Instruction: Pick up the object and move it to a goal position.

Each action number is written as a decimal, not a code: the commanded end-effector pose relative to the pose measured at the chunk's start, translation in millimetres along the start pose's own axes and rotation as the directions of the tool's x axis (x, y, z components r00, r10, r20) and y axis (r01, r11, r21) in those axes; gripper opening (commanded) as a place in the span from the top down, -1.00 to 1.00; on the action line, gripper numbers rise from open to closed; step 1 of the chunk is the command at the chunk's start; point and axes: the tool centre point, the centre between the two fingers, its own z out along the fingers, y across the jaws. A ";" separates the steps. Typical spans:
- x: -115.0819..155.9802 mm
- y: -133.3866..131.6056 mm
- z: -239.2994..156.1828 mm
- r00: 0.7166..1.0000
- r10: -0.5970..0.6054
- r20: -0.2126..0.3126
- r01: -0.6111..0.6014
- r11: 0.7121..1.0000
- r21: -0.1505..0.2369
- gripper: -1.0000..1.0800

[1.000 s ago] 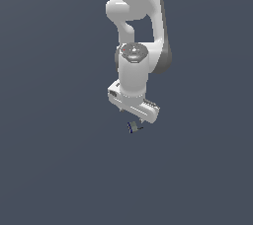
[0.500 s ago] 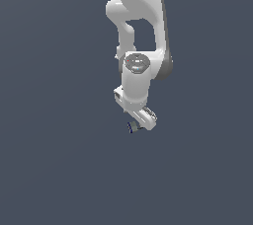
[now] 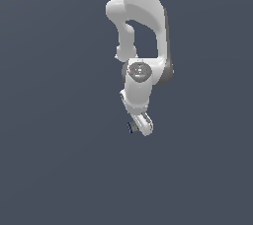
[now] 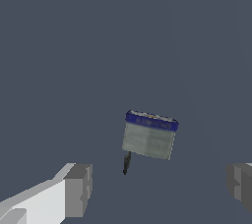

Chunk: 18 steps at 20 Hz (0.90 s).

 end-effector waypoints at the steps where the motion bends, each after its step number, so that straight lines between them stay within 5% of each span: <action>1: -1.7 0.2 6.0 0.998 0.055 0.000 -0.055 0.998 -0.003 -0.92; 18: -6.2 1.1 22.0 0.984 0.181 -0.003 -0.181 0.983 -0.010 -0.92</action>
